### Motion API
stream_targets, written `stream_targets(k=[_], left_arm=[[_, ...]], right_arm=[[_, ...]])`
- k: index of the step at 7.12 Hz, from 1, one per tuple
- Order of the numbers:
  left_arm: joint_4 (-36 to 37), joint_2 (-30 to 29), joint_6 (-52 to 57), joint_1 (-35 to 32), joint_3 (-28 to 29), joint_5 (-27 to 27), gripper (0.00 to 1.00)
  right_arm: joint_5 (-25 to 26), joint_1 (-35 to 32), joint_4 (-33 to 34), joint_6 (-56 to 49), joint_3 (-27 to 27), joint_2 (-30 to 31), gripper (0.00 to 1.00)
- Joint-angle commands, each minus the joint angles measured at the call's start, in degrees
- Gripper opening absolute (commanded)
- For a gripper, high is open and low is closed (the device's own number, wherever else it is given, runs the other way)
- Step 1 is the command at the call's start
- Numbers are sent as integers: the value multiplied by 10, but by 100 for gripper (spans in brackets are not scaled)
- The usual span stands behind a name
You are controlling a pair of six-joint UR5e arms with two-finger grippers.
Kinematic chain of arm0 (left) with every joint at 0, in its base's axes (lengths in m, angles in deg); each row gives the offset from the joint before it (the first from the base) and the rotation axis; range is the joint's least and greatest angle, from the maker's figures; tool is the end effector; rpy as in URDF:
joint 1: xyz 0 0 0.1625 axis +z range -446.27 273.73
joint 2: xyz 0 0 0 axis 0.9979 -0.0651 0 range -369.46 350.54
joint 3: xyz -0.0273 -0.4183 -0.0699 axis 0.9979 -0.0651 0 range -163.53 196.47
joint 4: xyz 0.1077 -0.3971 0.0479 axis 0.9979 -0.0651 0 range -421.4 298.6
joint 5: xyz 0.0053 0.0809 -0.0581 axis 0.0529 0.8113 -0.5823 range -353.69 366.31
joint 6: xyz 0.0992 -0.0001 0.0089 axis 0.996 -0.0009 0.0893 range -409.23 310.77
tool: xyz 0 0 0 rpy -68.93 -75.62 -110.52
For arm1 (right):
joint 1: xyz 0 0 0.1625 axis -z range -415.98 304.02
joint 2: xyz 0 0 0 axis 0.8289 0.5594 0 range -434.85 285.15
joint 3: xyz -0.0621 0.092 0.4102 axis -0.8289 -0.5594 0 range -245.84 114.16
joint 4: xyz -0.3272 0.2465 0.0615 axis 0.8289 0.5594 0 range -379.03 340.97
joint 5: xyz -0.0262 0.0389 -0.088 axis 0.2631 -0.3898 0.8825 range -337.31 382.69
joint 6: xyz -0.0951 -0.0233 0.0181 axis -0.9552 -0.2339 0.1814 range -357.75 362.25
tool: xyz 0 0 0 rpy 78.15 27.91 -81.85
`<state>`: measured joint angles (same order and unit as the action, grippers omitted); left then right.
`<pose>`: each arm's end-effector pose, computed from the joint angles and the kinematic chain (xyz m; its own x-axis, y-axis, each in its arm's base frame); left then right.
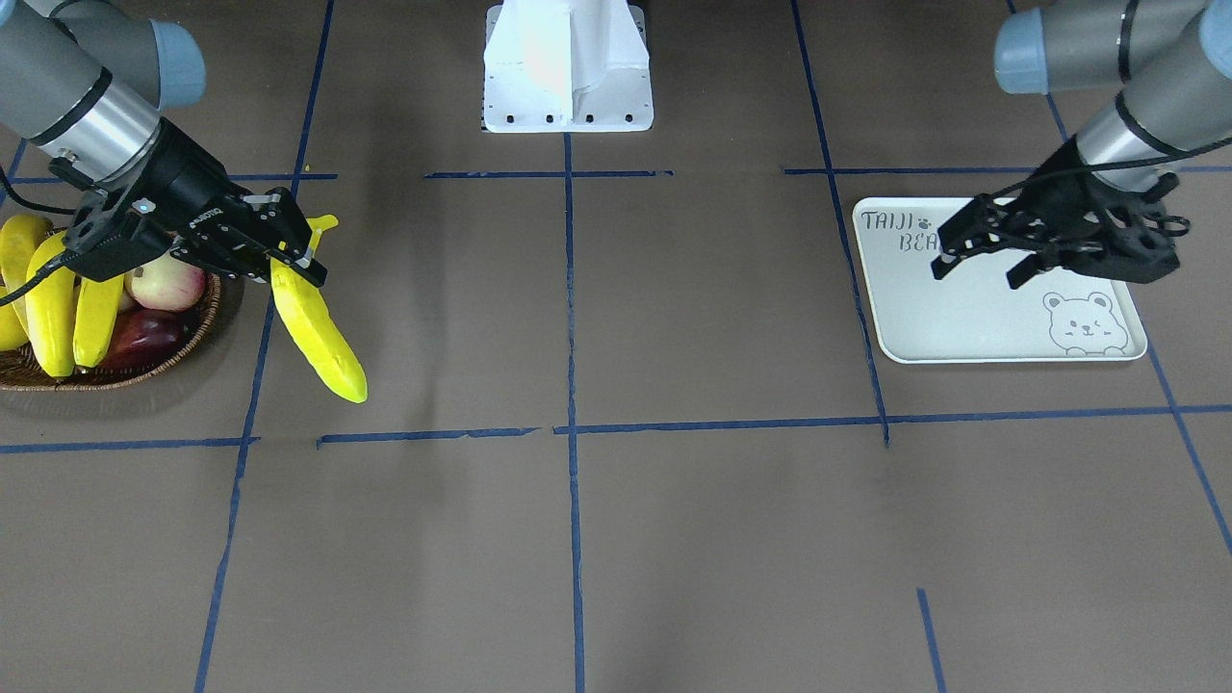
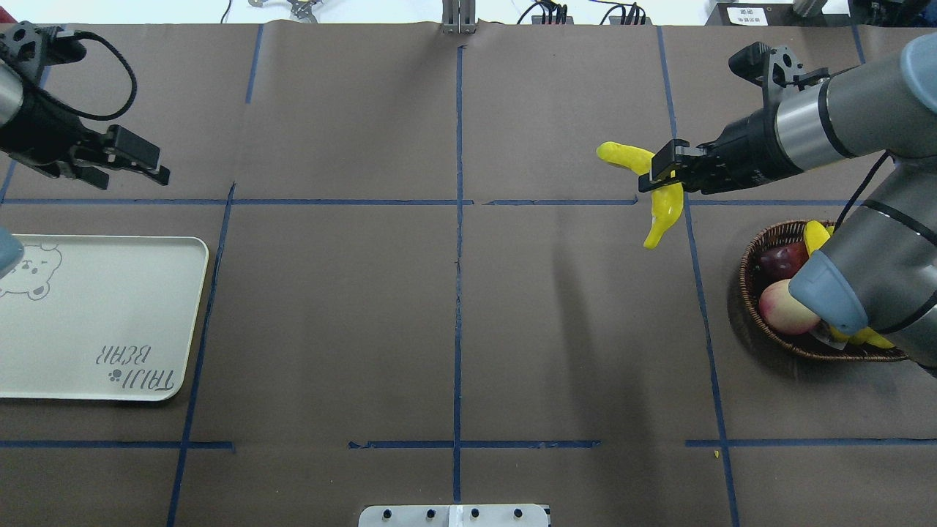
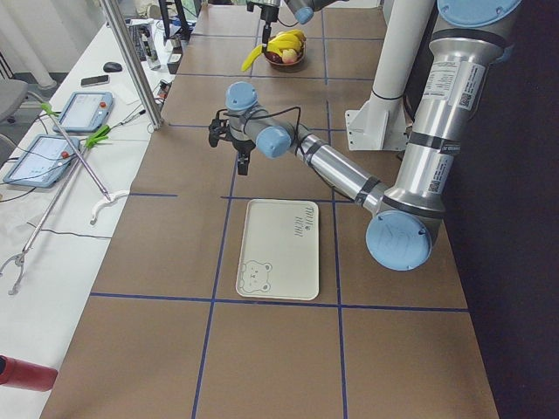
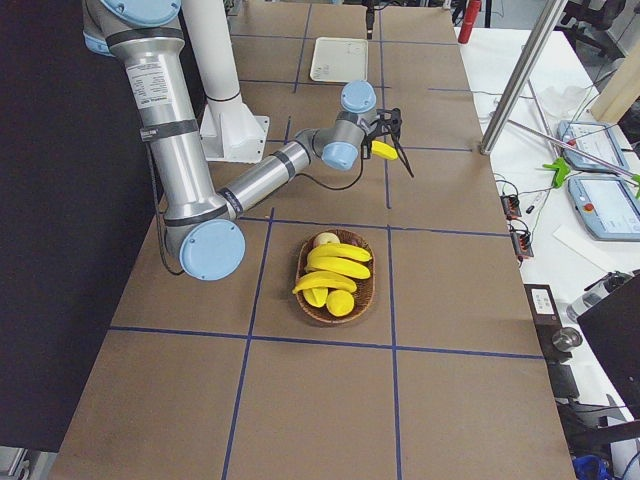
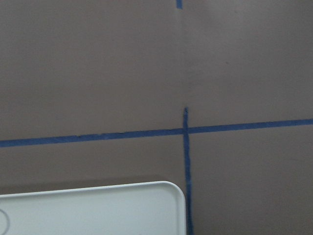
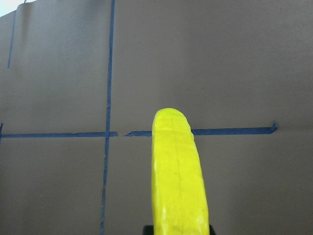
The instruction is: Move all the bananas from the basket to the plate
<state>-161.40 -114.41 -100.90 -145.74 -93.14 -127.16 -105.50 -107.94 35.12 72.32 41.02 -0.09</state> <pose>0.2257 -0.5104 0.3321 0.5196 0.0051 -0.8544 0.0735 0.9960 0.0506 -0.2849 -0.4804 0.3012 0.3081 -0.0407 0.9505 -0.1710 0.9804 0.0974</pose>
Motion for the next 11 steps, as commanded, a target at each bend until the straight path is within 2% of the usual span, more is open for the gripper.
stream_targets(k=[1,2,3,4,5,6,7,8,11], left_arm=[[-5,-87,-214,74,-7,2,100],[-27,-113,-337,87,-5,3,100],[-83,-125,-408,108,0,3,100],[-119,-146,-476,124,10,4,100],[-133,-168,-546,125,19,4,100],[-165,-185,-597,127,35,7,100],[-203,-200,-653,139,59,49,100],[-209,-213,-671,163,75,98,100],[-211,-218,-671,170,107,106,100]], right_arm=[[33,27,-84,56,-41,-30,0],[69,54,-118,73,-59,-51,0],[111,86,-148,86,-61,-58,0],[121,101,-171,88,-73,-83,1],[140,117,-205,103,-75,-94,1],[181,150,-248,137,-75,-95,1],[240,190,-265,140,-75,-95,1],[266,215,-266,140,-71,-97,2],[266,223,-265,101,-68,-99,3]])
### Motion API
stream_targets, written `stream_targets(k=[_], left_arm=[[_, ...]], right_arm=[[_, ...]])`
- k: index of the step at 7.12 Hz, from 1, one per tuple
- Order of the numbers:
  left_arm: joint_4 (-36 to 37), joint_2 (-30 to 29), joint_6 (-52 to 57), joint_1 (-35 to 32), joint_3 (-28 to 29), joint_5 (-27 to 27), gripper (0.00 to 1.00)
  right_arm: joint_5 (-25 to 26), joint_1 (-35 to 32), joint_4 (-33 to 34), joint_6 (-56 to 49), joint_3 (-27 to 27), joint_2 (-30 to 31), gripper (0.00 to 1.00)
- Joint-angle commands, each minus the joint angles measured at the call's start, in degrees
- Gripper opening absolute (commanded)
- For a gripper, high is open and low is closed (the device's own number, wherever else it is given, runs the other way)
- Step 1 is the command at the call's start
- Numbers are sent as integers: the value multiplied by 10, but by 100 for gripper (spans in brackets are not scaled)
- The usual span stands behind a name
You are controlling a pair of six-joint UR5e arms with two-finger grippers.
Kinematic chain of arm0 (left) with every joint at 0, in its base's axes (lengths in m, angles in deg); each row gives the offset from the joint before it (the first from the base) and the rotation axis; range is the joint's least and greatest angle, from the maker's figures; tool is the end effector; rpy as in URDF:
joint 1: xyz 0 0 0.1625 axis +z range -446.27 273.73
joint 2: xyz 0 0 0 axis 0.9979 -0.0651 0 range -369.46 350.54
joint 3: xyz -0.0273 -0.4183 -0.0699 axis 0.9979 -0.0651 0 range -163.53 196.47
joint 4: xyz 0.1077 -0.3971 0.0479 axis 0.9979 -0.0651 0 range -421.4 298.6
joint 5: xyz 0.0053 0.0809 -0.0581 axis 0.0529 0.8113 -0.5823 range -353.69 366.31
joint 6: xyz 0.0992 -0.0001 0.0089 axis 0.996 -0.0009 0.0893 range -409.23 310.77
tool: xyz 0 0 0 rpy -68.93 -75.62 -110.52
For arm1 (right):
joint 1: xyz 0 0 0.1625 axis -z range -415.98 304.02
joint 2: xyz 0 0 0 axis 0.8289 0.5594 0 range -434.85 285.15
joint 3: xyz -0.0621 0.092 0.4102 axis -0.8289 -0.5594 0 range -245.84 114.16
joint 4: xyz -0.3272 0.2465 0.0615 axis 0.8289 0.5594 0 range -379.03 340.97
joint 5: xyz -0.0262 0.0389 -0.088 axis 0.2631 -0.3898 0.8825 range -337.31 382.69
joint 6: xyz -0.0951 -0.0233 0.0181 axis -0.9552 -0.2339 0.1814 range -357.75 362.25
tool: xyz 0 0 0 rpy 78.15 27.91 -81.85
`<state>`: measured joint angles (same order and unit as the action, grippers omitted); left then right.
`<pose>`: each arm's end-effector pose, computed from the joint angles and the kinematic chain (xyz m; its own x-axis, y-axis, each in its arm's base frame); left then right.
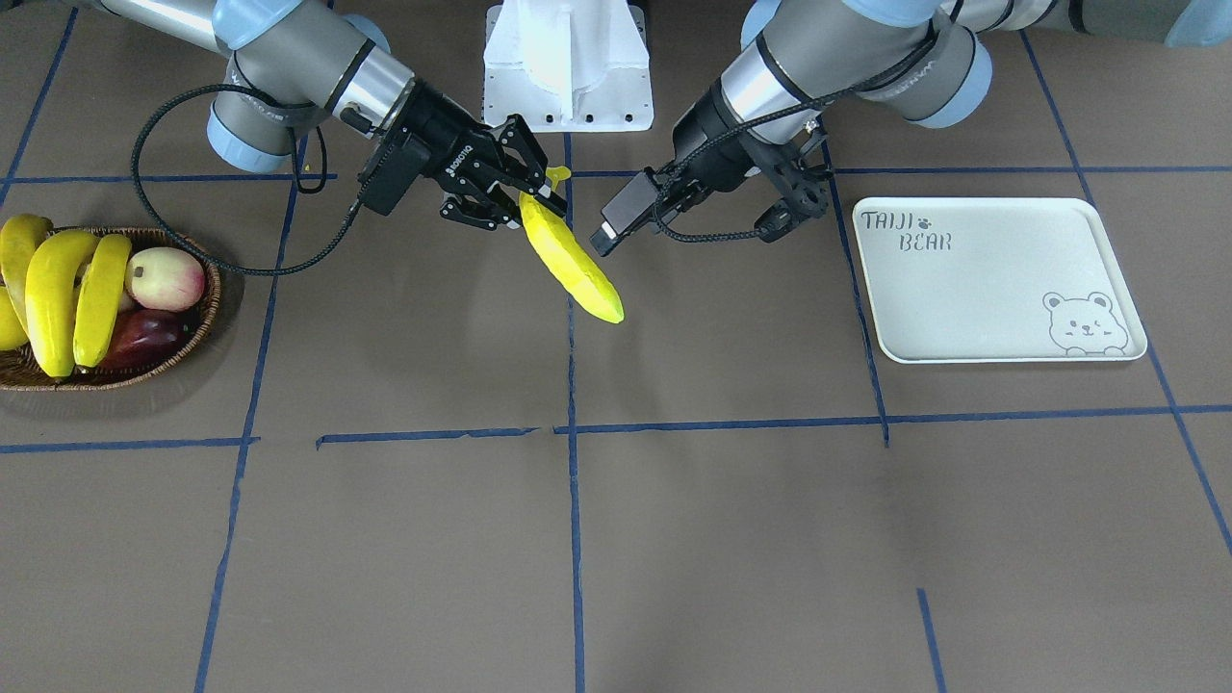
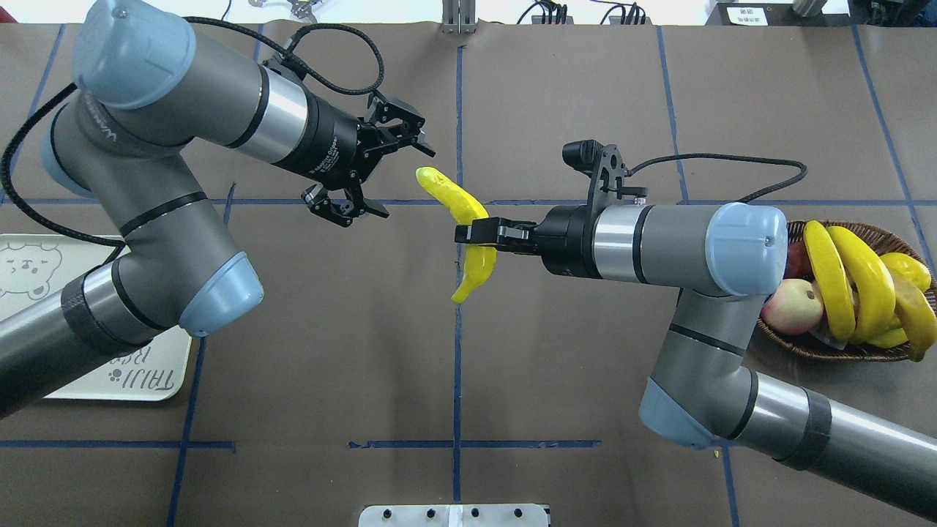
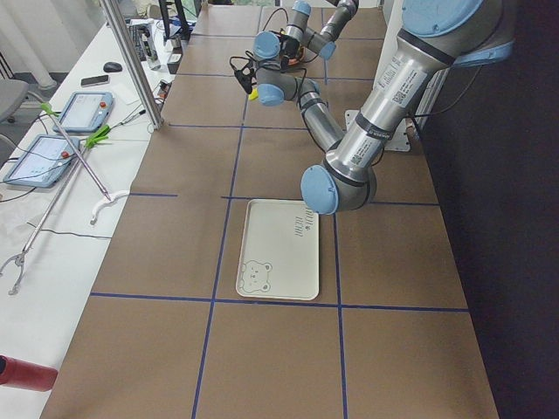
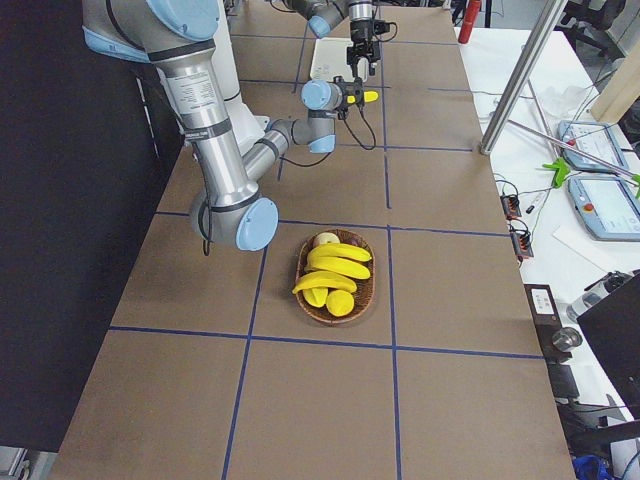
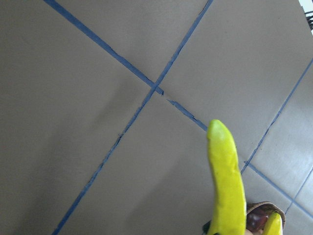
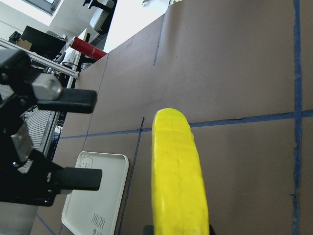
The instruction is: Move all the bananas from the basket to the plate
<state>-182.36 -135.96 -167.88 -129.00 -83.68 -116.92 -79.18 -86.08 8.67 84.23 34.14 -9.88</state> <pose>0.4054 -0.4817 0.1394 0.0547 -0.5965 -0.8008 0.2287 0.7881 -0.5714 -0.4496 -0.3909 0.2114 -0.0651 -0.1954 0.9786 -0.3264 0.9309 0.1641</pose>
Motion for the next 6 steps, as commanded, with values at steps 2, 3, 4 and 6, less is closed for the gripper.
stream_targets(k=[2,3,4,6], left_arm=[[-2,-6,-2,11,21,11,100],[-1,-14,-11,25,21,41,100],[-1,-17,-39,37,22,74,99],[-2,-17,-53,51,25,90,81]], right_arm=[[4,6,0,-20,5,-5,3],[9,6,0,-20,6,-10,3],[34,20,0,-20,6,-12,3],[48,29,0,-20,9,-12,3]])
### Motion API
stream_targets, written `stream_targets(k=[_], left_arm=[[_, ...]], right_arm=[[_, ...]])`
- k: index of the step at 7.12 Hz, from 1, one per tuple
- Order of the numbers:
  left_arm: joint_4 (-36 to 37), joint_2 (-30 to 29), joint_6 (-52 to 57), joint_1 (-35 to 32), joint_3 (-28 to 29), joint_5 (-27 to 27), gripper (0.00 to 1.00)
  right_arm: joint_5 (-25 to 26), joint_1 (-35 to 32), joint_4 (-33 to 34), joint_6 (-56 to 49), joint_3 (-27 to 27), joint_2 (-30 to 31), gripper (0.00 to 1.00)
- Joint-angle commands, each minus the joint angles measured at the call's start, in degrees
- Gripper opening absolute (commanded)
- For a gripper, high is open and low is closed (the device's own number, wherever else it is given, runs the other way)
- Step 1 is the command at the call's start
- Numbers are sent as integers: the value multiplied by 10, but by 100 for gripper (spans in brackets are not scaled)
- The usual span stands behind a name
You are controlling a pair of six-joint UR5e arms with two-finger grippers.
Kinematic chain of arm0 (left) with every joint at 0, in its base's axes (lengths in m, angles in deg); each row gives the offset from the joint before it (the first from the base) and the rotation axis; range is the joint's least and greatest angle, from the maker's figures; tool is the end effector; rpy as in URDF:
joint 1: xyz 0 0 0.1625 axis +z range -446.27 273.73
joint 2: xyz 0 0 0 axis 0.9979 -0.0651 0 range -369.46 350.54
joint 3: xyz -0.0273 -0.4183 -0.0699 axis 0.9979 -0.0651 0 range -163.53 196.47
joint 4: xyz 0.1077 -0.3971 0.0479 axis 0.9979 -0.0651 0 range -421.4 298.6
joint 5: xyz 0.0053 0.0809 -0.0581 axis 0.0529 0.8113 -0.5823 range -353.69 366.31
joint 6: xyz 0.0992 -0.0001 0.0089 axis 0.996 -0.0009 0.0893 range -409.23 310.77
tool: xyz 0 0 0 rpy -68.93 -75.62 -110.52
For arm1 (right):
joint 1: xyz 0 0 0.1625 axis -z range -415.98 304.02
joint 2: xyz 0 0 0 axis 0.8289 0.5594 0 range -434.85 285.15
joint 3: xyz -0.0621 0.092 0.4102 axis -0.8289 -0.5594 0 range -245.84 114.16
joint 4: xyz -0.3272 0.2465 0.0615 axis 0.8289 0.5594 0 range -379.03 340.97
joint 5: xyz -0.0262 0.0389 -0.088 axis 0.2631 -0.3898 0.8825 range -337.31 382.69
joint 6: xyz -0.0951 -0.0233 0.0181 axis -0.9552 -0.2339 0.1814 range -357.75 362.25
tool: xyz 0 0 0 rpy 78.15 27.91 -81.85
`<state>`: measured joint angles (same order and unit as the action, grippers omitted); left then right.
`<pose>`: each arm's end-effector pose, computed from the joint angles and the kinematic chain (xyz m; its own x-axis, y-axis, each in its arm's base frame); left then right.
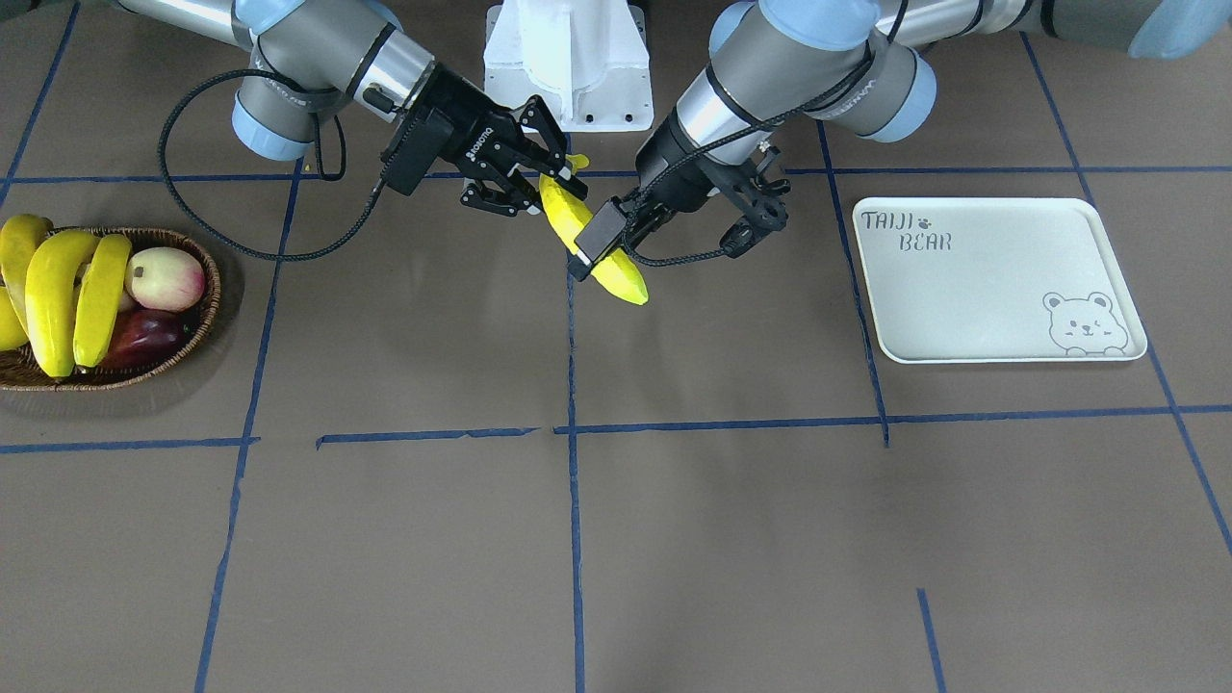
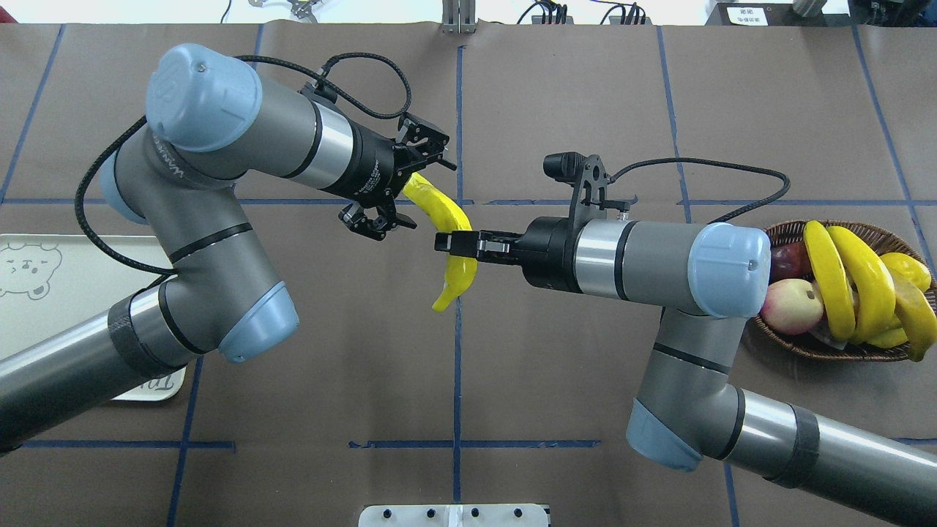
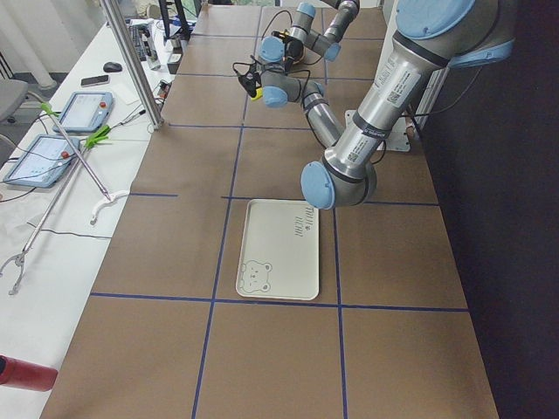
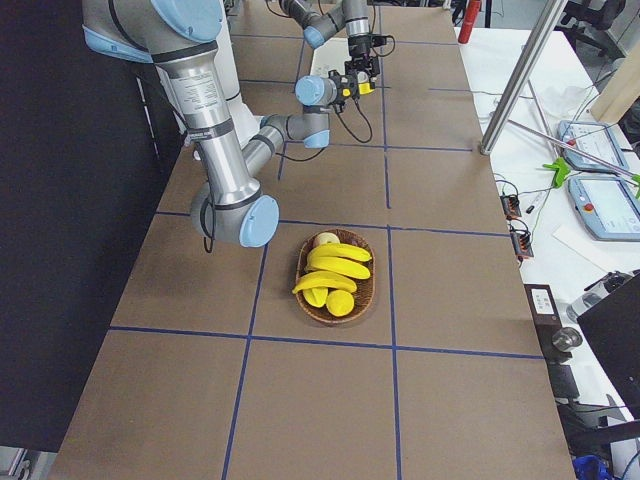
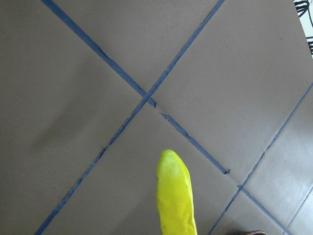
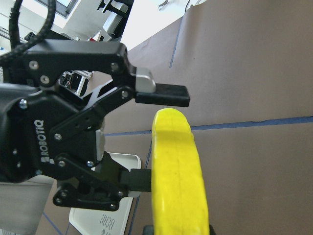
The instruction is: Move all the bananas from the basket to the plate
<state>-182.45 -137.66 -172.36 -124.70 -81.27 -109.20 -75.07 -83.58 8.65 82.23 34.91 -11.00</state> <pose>0.4494 -0.4721 0.1377 0.0207 -0.6461 -0.7630 0.2909 0.7340 -0.6137 -0.4606 -0.3760 0.1944 -0.0805 -0.2364 0.9683 -0.3602 0.9127 0.1929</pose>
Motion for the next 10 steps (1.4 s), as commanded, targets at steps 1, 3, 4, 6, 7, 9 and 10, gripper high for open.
stream_targets(k=[1,3,4,6,7,9,10], left_arm=[[-1,0,-8,7,1,13,47],[-2,1,-7,6,1,13,1],[-2,2,-5,5,0,12,0],[-2,1,-6,2,0,12,0],[-2,1,-6,2,0,12,0],[-2,2,-6,1,0,12,0],[-1,6,-3,0,0,12,0]], right_arm=[[7,4,0,0,2,0,3],[7,4,0,0,1,0,12],[6,4,-1,1,1,0,19],[6,10,-2,8,16,2,100],[4,11,-1,8,16,1,100],[-15,5,1,8,18,2,100],[-45,-10,7,7,23,8,100]])
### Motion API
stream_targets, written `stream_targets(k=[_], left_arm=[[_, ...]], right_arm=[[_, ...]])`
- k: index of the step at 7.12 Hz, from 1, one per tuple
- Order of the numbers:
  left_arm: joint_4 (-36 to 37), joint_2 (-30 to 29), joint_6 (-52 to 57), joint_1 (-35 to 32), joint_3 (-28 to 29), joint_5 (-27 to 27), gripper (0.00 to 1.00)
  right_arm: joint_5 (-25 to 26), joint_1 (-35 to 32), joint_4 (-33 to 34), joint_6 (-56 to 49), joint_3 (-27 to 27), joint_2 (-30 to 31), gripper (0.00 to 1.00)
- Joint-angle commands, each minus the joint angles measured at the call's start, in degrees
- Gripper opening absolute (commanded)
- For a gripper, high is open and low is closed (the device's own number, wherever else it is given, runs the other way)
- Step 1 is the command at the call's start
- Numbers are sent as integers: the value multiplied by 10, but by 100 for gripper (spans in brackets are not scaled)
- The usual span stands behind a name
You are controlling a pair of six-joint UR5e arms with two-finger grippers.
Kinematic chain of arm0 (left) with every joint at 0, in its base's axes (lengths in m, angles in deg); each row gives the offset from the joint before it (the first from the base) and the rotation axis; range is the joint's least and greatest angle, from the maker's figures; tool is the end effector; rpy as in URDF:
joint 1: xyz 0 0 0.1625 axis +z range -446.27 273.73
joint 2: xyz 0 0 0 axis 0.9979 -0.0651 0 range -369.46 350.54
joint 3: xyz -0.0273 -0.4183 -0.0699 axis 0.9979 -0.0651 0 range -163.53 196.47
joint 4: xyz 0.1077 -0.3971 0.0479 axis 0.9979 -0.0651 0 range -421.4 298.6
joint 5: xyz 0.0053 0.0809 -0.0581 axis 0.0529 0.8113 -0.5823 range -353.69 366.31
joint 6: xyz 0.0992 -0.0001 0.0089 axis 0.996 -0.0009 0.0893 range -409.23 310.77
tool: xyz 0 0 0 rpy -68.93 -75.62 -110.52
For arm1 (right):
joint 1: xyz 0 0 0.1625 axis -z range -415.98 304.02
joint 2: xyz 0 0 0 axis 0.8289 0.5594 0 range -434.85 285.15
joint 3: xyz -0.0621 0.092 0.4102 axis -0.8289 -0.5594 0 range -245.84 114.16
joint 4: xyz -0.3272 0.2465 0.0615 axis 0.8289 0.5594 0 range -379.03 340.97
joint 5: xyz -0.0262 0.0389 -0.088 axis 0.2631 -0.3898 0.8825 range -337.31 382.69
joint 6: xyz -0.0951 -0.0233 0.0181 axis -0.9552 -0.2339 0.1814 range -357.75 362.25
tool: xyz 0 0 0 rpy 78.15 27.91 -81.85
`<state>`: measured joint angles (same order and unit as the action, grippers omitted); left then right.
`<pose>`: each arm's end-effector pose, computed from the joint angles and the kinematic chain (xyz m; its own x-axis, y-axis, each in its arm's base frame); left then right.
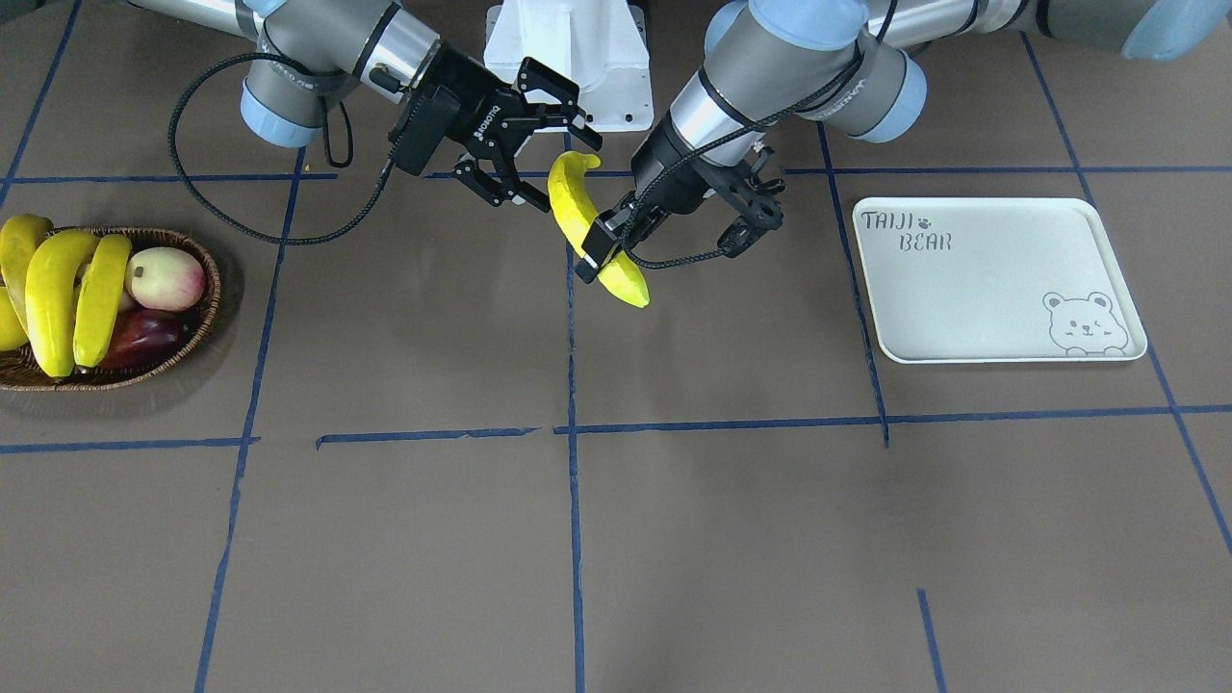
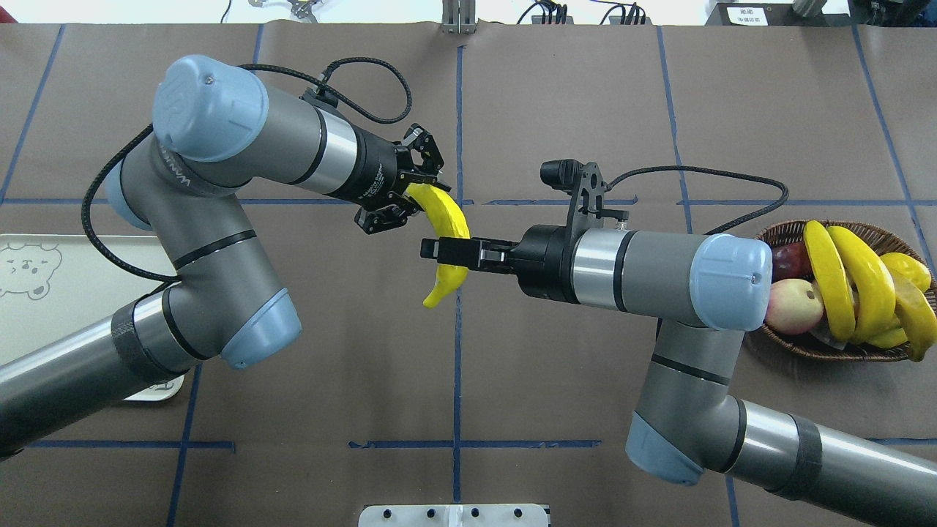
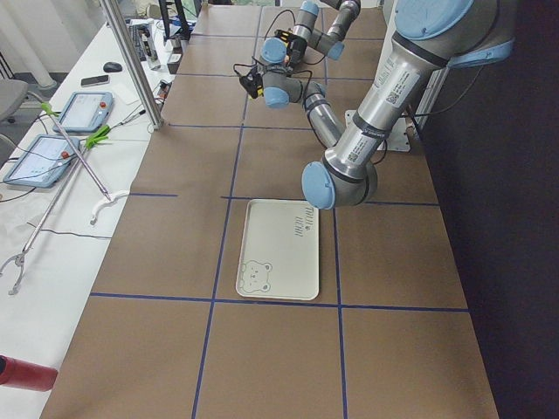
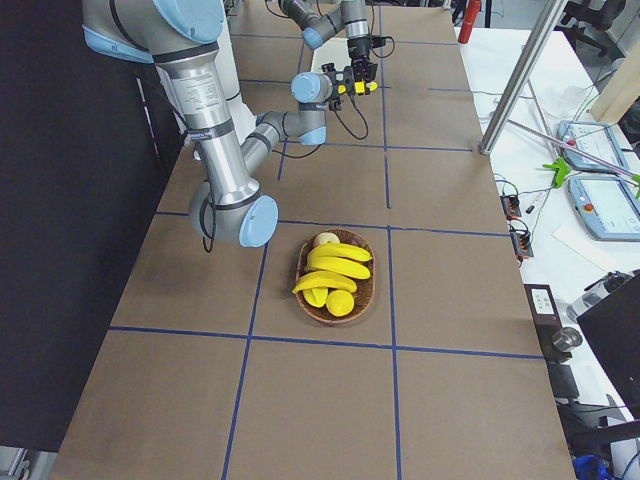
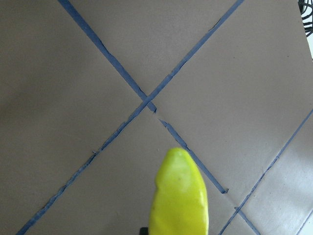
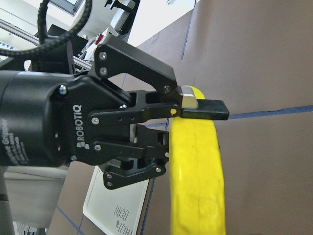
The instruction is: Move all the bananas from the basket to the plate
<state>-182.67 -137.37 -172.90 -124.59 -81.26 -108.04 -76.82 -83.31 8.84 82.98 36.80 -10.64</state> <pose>0.4497 -0.4731 0.1408 0.0094 -0.6512 -0.7589 0.3065 0.7242 -0.6177 -0.4531 -0.3656 0.1855 -0.1109 -0.2360 0.9654 -0.3305 0.9249 0.1881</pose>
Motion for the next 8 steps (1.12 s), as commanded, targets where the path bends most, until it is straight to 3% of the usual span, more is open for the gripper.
stream_targets(k=[1,3,6,8], left_arm=[[0,14,7,-4,-1,-3,0],[2,92,60,-11,-17,-4,0],[1,248,216,-41,-54,2,0],[-2,359,352,-78,-79,-5,0]], right_arm=[[-77,-35,8,0,5,16,100],[-190,-111,54,0,12,60,100],[-198,-146,157,-8,22,127,100],[-207,-179,232,-132,23,185,100]])
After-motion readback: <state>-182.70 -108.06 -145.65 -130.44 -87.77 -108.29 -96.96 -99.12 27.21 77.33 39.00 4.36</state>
